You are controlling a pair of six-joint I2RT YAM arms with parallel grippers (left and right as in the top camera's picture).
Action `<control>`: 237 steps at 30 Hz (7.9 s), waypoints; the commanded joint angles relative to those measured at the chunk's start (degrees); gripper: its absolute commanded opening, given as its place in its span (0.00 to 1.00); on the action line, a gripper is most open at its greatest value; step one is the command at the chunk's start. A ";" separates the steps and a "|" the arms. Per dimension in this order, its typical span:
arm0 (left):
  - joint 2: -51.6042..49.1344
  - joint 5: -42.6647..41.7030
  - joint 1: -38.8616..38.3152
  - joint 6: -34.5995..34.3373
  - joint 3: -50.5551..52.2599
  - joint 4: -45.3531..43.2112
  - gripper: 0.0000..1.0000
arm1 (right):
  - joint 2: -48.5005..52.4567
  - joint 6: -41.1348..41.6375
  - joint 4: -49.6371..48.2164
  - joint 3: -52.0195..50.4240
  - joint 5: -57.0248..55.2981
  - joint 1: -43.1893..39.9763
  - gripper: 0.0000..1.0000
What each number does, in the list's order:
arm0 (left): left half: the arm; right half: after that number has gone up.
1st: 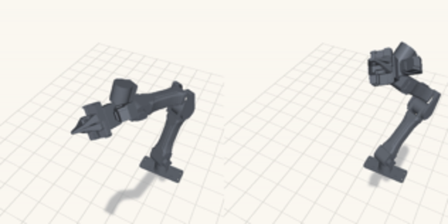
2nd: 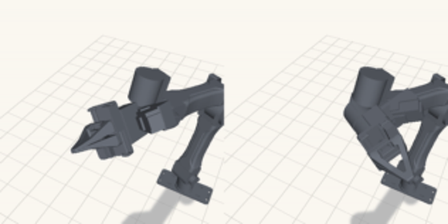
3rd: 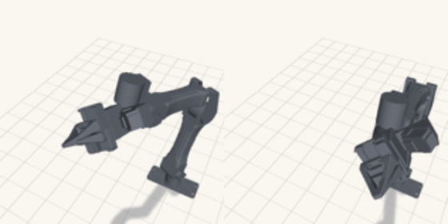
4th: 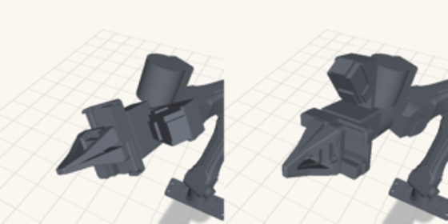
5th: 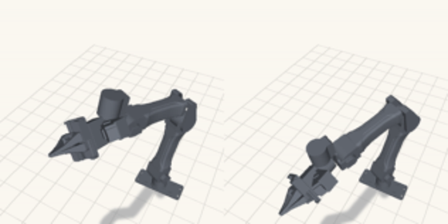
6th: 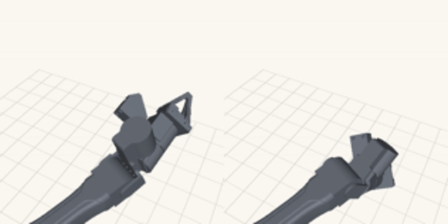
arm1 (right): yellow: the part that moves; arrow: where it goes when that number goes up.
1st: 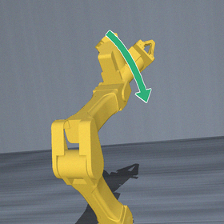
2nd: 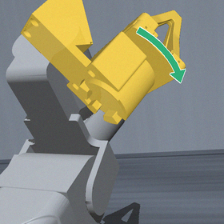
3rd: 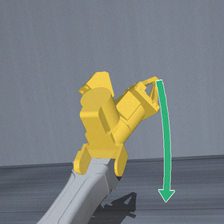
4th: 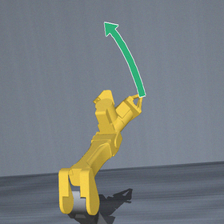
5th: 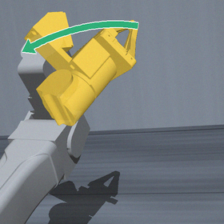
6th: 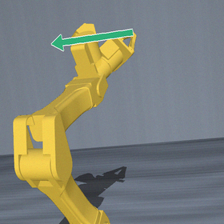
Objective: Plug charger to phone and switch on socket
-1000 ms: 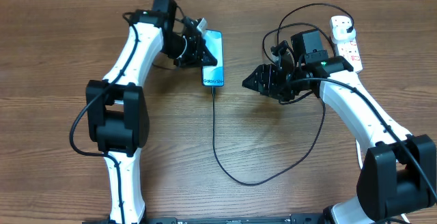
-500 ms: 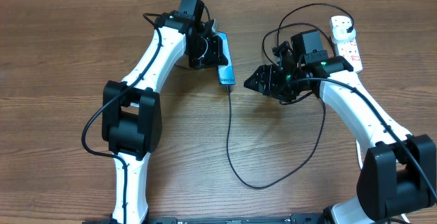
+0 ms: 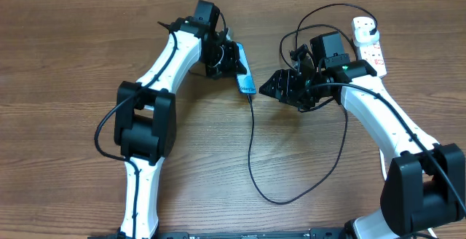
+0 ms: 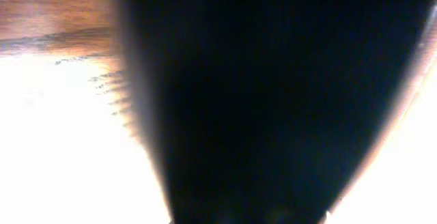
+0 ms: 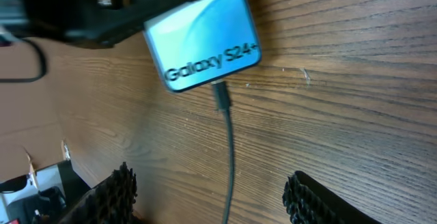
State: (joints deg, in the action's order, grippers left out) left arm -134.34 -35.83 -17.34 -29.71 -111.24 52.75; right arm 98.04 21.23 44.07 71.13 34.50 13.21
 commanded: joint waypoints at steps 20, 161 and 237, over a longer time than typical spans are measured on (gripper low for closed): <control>-7.74 -15.67 -1.16 -5.18 -0.35 -5.90 0.04 | 0.09 0.24 0.02 1.14 0.72 -0.07 0.70; 34.12 32.50 6.82 7.85 -1.01 20.09 1.00 | 21.81 -21.92 -17.88 19.89 -48.11 -28.94 1.00; 33.92 31.30 6.82 5.25 -1.01 20.11 1.00 | 26.40 -1.60 5.64 37.07 -12.57 -33.48 1.00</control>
State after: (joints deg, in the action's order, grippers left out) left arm -100.53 -4.08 -10.13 -23.81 -111.90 72.86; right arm 123.94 18.72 50.76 105.38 17.80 -21.78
